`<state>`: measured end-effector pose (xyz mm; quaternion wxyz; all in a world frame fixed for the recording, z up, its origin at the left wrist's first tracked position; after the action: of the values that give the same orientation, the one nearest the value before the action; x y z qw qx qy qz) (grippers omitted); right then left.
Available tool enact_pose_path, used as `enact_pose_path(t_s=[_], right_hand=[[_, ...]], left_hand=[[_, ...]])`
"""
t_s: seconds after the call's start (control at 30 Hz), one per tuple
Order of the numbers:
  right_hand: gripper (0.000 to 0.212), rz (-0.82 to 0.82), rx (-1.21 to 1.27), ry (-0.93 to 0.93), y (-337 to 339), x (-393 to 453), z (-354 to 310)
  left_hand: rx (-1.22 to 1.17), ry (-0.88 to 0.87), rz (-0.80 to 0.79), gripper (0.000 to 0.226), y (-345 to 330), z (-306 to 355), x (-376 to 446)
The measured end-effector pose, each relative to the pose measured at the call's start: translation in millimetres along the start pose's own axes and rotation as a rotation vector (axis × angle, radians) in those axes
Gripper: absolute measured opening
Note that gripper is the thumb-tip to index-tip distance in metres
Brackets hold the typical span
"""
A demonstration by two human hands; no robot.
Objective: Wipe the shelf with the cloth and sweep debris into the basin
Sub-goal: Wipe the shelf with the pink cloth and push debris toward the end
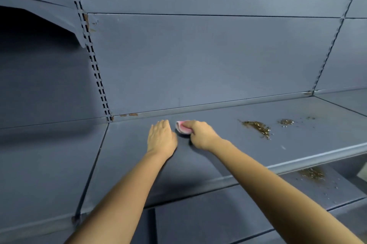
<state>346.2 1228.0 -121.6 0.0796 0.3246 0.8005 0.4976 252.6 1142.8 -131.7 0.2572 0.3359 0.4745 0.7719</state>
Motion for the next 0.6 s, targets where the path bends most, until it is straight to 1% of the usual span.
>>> enact_pose_path(t_s=[0.03, 0.07, 0.17, 0.27, 0.3, 0.33, 0.43, 0.47, 0.5, 0.53, 0.6], right_hand=[[0.046, -0.024, -0.003, 0.058, -8.6, -5.3, -4.8], [0.04, -0.039, -0.026, 0.078, -14.8, -9.6, -4.8], [0.026, -0.048, -0.09, 0.038, -19.0, -14.4, 4.3], [0.036, -0.041, -0.153, -0.05, -7.1, -10.9, 20.9], [0.035, -0.043, -0.158, -0.074, -1.9, -10.6, 29.4], [0.034, -0.038, -0.127, -0.093, 4.5, -11.9, 38.1], [0.047, -0.006, -0.079, -0.088, 24.4, -15.7, 74.0], [0.043, 0.012, -0.092, -0.083, 29.4, -17.2, 86.6], [0.03, 0.014, -0.108, -0.096, 33.3, -17.7, 96.6], [0.023, 0.026, -0.109, -0.103, 36.9, -17.0, 105.2], [0.027, 0.055, -0.065, -0.119, 43.5, -18.1, 109.2]], left_hand=[[-0.016, 0.006, 0.0, 0.029, -1.1, 7.4, -0.3], [-0.028, 0.01, 0.0, 0.028, -2.5, 14.0, -0.5], [-0.042, 0.008, 0.021, 0.027, -8.1, 26.9, 0.8], [-0.027, 0.007, 0.022, 0.032, -16.5, 35.2, -1.0], [-0.017, 0.003, 0.012, 0.032, -20.1, 37.4, -2.6], [-0.007, -0.004, 0.003, 0.031, -23.9, 39.0, -4.2], [-0.003, -0.006, 0.007, 0.026, -30.5, 40.0, -5.1], [-0.009, 0.002, 0.015, 0.026, -31.3, 39.2, -4.7], [-0.012, 0.005, 0.024, 0.027, -31.6, 38.6, -4.3], [-0.012, 0.004, 0.033, 0.029, -31.6, 38.2, -3.8], [-0.016, -0.003, 0.043, 0.034, -30.9, 39.1, -4.3]])
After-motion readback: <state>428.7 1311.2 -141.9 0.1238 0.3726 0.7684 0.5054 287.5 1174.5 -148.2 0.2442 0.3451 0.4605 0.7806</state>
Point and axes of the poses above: each hand's wrist, its own x-axis towards the middle knuckle, its own y-axis out of the back of the hand, z = x × y, the point moved 1 cm from there along x, towards the middle knuckle, and after that the axes turned 4 degrees about z, right-handed, at the moved point
